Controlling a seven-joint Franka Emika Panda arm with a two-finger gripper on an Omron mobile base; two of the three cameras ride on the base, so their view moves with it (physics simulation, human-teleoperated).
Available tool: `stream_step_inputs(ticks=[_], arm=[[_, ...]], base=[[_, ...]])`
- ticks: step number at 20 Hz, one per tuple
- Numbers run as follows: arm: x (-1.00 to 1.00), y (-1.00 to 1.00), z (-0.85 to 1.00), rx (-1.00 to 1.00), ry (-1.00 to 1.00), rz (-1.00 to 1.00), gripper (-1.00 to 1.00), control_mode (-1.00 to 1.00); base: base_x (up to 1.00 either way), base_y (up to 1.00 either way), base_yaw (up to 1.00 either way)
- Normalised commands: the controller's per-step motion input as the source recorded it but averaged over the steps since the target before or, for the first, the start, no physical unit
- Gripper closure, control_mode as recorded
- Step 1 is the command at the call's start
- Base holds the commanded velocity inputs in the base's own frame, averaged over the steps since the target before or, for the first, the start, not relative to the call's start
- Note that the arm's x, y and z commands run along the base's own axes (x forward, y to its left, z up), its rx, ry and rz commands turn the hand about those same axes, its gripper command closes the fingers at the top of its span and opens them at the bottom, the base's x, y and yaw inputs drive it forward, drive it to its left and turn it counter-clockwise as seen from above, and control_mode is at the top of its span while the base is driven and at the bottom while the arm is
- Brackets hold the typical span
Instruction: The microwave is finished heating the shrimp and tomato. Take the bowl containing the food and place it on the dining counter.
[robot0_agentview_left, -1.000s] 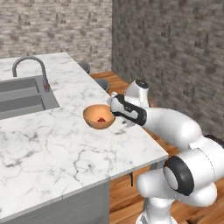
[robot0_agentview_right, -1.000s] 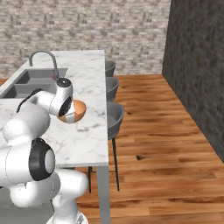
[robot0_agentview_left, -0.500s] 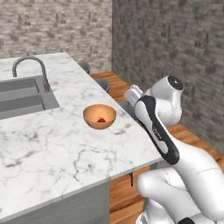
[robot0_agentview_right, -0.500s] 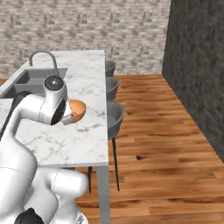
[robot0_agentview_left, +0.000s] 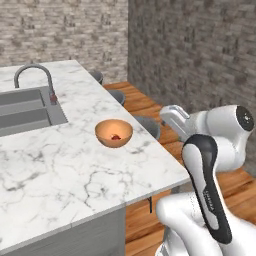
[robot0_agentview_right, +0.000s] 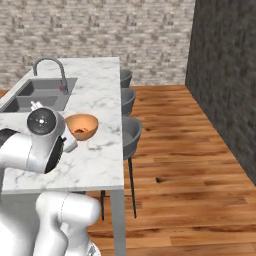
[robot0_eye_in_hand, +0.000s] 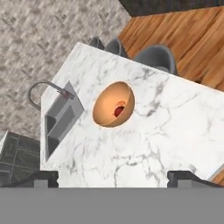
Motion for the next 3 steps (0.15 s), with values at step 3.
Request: stream_step_inputs(ticks=[3], arm=[[-1.00, 0.01, 0.00, -0.12, -0.42, 0.15, -1.00, -1.00]], base=[[0.00, 0.00, 0.00]])
